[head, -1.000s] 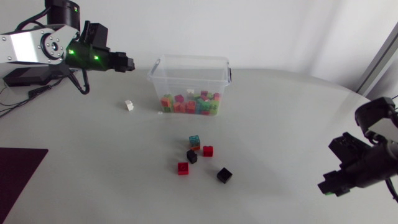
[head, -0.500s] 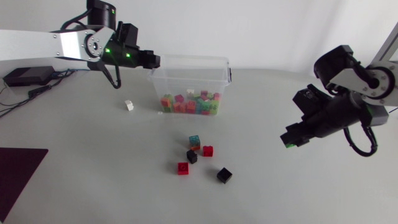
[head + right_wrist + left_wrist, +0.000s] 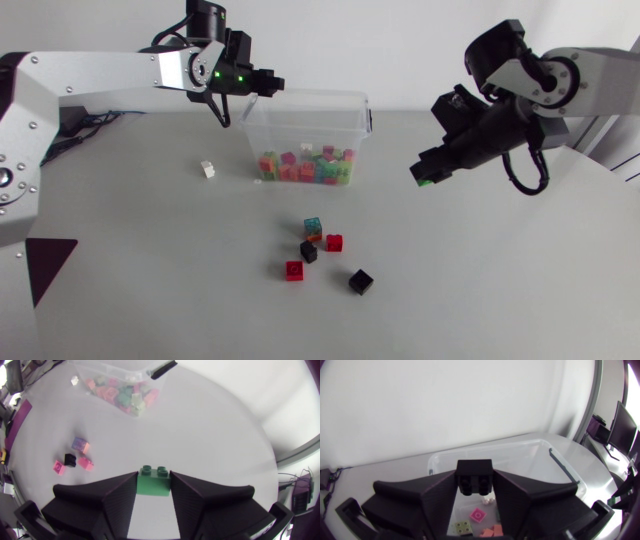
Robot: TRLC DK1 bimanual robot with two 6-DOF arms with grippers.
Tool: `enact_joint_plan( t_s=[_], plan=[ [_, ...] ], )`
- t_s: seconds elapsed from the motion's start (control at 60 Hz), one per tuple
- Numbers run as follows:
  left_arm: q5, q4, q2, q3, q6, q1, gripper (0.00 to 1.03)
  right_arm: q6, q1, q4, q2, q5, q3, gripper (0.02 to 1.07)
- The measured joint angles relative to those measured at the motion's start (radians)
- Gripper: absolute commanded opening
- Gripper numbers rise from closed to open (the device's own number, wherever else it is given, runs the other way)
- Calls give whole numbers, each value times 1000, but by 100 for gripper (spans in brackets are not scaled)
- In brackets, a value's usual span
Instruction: Place the duplo bricks in the container
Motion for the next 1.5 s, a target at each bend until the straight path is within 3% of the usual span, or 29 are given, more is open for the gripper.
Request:
enact_joint_plan(
  t_s=[0.05, 0.167, 0.317, 0.717, 1.017, 1.283, 1.317, 1.333, 1.383, 1.417, 1.5],
  plan=[
    [-3, -2, 3, 4, 0, 0, 91, 3, 10, 6, 10, 0, 27, 47],
    [-3, -23, 3, 10, 0, 4, 96, 21, 40, 28, 38, 0, 95, 47],
    [-3, -72, -11, 16, 1, 45, 97, 38, 71, 66, 74, 0, 164, 47],
    [66, -158, -68, -5, 133, 266, 94, 81, 130, 208, 271, 0, 360, 47],
    [132, -204, -68, -28, 279, 311, 91, 92, 137, 314, 375, 17, 441, 47],
    [140, -266, -43, -28, 394, 325, 91, 92, 145, 360, 473, 34, 532, 48],
    [144, -275, -37, -28, 411, 329, 91, 91, 145, 360, 489, 34, 553, 50],
    [146, -280, -34, -28, 416, 330, 91, 91, 146, 361, 495, 34, 560, 61],
    [151, -307, -20, -23, 439, 337, 91, 91, 148, 361, 517, 39, 586, 80],
    [152, -321, -10, -18, 450, 341, 91, 91, 150, 359, 530, 45, 602, 98],
    [154, -359, 24, -5, 500, 355, 87, 91, 157, 356, 565, 59, 640, 103]
  ],
)
